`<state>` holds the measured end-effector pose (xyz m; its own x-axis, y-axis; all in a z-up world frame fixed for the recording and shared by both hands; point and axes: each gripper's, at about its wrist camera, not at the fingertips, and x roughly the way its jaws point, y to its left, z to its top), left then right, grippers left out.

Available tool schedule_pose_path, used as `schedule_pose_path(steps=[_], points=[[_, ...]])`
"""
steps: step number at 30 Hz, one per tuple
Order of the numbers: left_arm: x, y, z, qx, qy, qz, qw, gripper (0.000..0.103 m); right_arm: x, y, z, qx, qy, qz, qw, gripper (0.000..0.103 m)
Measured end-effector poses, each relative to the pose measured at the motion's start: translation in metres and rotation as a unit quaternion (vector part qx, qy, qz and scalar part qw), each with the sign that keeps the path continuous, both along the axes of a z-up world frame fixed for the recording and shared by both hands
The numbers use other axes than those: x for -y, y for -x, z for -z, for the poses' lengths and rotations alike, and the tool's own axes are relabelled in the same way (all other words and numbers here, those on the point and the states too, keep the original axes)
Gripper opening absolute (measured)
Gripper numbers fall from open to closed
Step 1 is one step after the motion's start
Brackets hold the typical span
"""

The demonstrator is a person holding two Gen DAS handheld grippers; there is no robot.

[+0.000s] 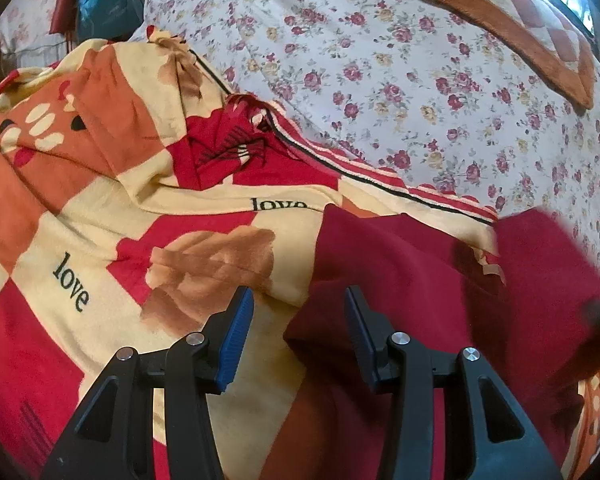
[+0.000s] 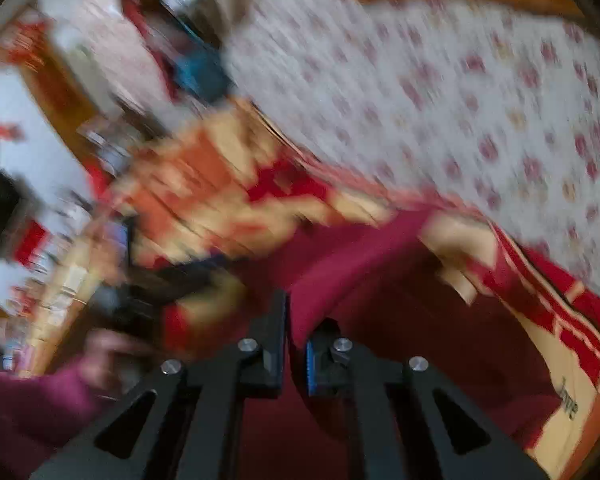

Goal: Fold small clothes

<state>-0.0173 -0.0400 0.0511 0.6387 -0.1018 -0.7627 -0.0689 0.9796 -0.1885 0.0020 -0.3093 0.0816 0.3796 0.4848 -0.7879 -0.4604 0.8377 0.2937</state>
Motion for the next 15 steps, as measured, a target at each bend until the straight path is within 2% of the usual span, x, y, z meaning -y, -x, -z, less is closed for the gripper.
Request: schedule_pose_path(steps=[2,4,6,8,10,13,15], points=[[-0.001,-0.001,0.001,-0.002,0.003,0.000,1.0000,0.025,0.001,-0.008,0.026,-0.030,0.041,0.027,0.998,0.012],[-0.001,0.000,0.000,-0.001,0.007,0.001,1.0000,0.025,0.011,-0.010,0.040,-0.040,0.073,0.073,0.994,0.032],[0.000,0.000,-0.001,0.001,0.007,0.003,1.0000,0.025,0.023,-0.009,0.037,-0.026,0.082,0.115,0.990,0.044],[0.001,0.000,-0.001,0.000,0.009,0.004,1.0000,0.025,0.031,-0.005,0.027,-0.007,0.075,0.141,0.987,0.046],[0.002,0.001,-0.001,-0.001,0.010,0.006,0.9999,0.025,0.026,0.000,0.012,0.015,0.054,0.142,0.988,0.046],[0.002,0.001,0.000,-0.002,0.008,0.005,1.0000,0.025,-0.005,0.000,0.007,0.025,0.032,0.099,0.994,0.047],[0.001,0.000,0.001,-0.003,0.008,0.003,1.0000,0.025,-0.034,-0.010,0.021,0.011,0.061,0.083,0.995,0.047]])
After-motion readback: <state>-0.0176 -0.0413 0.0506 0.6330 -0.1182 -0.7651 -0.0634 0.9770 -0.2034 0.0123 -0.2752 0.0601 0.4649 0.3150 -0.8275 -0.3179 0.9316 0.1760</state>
